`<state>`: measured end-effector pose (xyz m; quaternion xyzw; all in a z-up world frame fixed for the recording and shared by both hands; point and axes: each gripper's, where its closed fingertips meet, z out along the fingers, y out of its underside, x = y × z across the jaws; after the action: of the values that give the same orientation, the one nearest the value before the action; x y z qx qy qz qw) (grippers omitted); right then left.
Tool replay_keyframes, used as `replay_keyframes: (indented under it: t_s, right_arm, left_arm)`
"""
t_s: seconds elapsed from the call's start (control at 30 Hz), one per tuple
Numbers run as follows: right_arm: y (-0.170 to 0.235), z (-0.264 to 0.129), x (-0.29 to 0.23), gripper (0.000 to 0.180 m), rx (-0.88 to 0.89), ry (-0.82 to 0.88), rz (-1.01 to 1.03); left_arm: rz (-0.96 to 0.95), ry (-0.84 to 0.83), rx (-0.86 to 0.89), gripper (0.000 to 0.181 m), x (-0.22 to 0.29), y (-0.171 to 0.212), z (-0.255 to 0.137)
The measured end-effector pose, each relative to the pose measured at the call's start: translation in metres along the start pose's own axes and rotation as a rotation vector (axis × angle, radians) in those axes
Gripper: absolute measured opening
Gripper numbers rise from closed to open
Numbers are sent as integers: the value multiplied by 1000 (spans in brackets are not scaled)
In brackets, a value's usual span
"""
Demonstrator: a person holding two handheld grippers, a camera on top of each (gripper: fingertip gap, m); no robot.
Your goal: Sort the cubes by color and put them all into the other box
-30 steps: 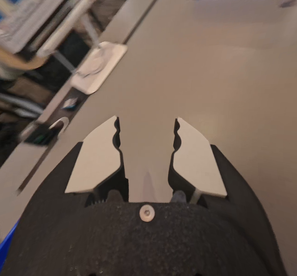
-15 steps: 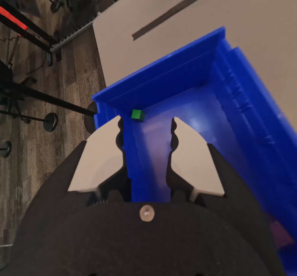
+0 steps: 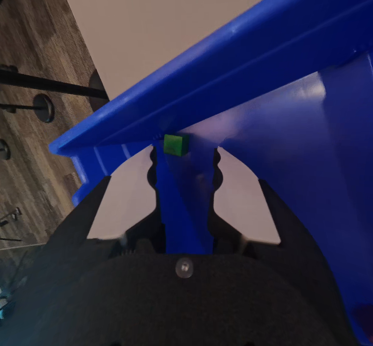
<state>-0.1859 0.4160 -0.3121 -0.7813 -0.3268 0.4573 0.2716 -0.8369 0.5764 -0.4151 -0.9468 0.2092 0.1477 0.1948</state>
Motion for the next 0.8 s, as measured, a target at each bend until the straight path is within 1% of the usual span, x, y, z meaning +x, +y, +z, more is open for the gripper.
replay_keyframes:
  t_s: [0.03, 0.17, 0.33, 0.43, 0.5, 0.53, 0.6, 0.67, 0.73, 0.8]
  right_arm:
    - [0, -1, 1, 37, 0, 1, 3]
    - [1, -3, 3, 37, 2, -3, 12]
    - [0, -3, -2, 37, -3, -14, -4]
    - [0, -3, -6, 37, -4, -11, -26]
    - [0, -4, -9, 37, -2, -7, -36]
    - [0, -4, -10, 37, -2, -10, -35]
    - [0, -3, -12, 37, -6, -17, -34]
    - [1, -2, -16, 37, -12, -20, -42]
    - [1, -3, -21, 37, -14, -21, -56]
    - [2, -5, -24, 37, -9, -14, -70]
  left_arm:
    - [-12, 15, -10, 51, 0, -1, 4]
    - [-56, 62, -60, 44, 0, -1, 15]
    - [-60, 58, -128, 41, -3, 0, 15]
    - [-41, 27, -180, 36, -5, 7, 12]
    - [-50, -8, -165, 28, -10, 7, 10]
    - [-62, -4, -161, 29, -9, 7, 12]
    - [-66, 5, -160, 39, -6, 7, 14]
    - [-34, 6, -171, 43, -4, 8, 14]
    - [5, 39, -173, 43, 3, 9, 10]
    - [-3, 130, -132, 34, 17, 7, 1]
